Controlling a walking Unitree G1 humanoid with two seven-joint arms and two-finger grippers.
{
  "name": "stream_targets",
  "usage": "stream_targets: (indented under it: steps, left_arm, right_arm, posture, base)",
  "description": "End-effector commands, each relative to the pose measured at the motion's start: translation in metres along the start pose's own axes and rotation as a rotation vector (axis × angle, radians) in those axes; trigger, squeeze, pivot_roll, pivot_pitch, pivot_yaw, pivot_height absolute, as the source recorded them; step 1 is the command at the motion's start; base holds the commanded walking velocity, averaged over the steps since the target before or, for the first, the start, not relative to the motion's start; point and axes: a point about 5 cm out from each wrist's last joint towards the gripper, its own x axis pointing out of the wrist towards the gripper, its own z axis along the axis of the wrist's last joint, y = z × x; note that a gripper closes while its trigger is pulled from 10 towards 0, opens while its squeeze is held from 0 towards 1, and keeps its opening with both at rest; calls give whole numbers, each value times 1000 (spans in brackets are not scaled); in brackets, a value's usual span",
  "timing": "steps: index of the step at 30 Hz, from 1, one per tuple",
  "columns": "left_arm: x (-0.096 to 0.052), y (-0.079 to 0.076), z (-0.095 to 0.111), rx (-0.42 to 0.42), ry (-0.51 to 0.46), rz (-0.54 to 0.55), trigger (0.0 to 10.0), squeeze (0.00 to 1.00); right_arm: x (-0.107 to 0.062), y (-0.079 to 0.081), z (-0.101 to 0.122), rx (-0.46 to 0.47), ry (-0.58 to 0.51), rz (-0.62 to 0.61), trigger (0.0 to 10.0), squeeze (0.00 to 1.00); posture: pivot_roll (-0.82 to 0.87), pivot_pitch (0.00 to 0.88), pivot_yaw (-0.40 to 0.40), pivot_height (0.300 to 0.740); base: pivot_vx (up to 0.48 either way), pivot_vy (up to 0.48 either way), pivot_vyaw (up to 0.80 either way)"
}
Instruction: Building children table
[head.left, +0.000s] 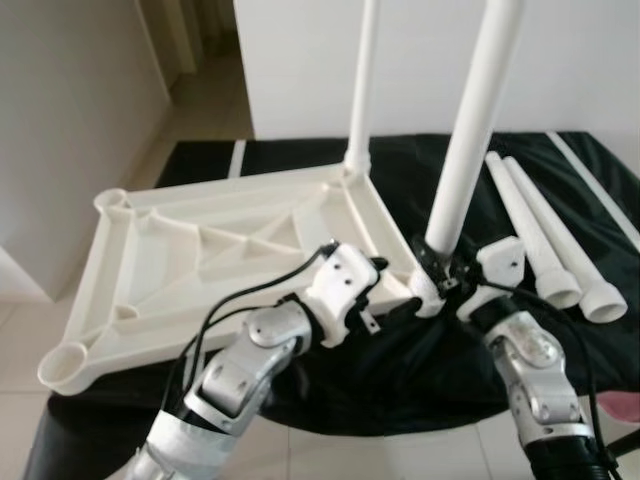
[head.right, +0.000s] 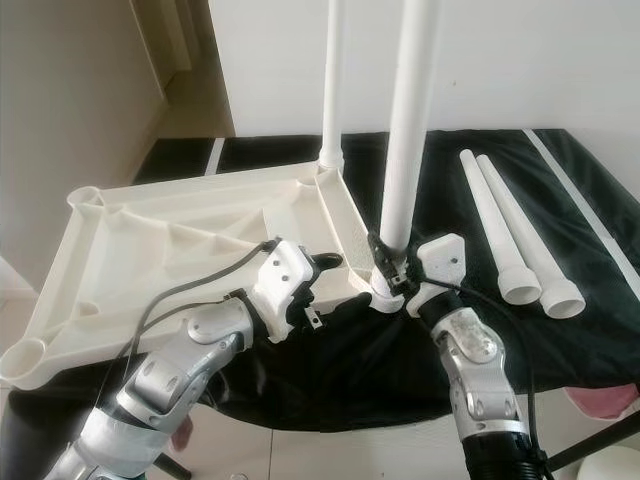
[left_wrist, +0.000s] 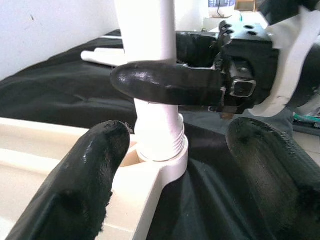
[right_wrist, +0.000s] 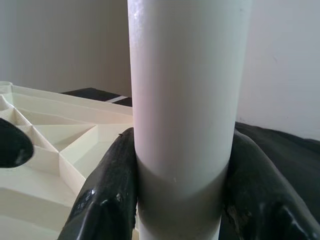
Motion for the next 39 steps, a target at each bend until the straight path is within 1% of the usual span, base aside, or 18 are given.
stream_targets:
  steps: [1,9,10,11,13,15,16,17,19,26,28,30,35,39]
  left_arm:
    - [-1,-3,1,0,0,-42,10000,0]
    - [-1,-3,2,1,2,-48,10000,0]
    - [-1,-3,2,0,0,-50,10000,0]
    - [-1,-3,3,1,-1,-51,10000,0]
    - [-1,-3,3,1,-1,-51,10000,0]
    - [-1,-4,3,1,-2,-54,10000,0]
    - [-1,-4,3,1,-2,-54,10000,0]
    - [-1,-4,3,1,-1,-54,10000,0]
    - [-1,-4,3,0,-1,-56,10000,0]
    - [-1,-4,4,-3,-3,-55,10000,0]
    - [-2,-4,4,-5,-2,-54,10000,0]
    - [-2,-4,4,-6,-3,-54,10000,0]
    - [-2,-4,5,-8,-5,-54,10000,0]
    - [-2,-3,5,-9,-3,-52,10000,0]
  right_arm:
    - [-6,12,-15,12,75,59,10000,0]
    - [-10,15,-16,14,76,93,10000,0]
    - [-10,13,-17,44,78,77,10000,0]
    - [-11,9,-17,111,73,36,10000,0]
    - [-11,9,-17,111,73,36,10000,0]
    - [-11,0,-19,238,74,-44,10000,0]
    - [-11,0,-19,238,74,-44,10000,0]
    - [-11,-2,-20,267,74,-60,10000,0]
    - [-11,-4,-21,292,80,-80,10000,0]
    - [-11,-3,-23,284,100,-77,10000,0]
    - [-11,-4,-27,325,133,-103,10000,0]
    - [-11,-5,-27,326,135,-105,10000,0]
    - [-9,-5,-26,307,140,-97,10000,0]
    - [-5,-6,-22,261,131,-156,10000,0]
  posture:
    - [-42,13,33,740]
    - [-44,13,36,740]
    - [-45,13,37,740]
    - [-45,13,36,740]
    - [-45,13,36,740]
    - [-47,13,37,740]
    - [-47,13,37,740]
    - [-47,13,37,740]
    - [-46,13,37,740]
    - [-45,16,34,740]
    - [-45,16,34,740]
    - [-45,16,34,740]
    - [-44,19,30,740]
    - [-43,22,28,740]
  base:
    - [0,0,0]
    - [0,0,0]
    - [0,0,0]
    - [0,0,0]
    - [0,0,0]
    - [0,0,0]
    - [0,0,0]
    - [0,0,0]
    - [0,0,0]
    - [0,0,0]
    - [0,0,0]
    - [0,0,0]
    - [0,0,0]
    - [0,0,0]
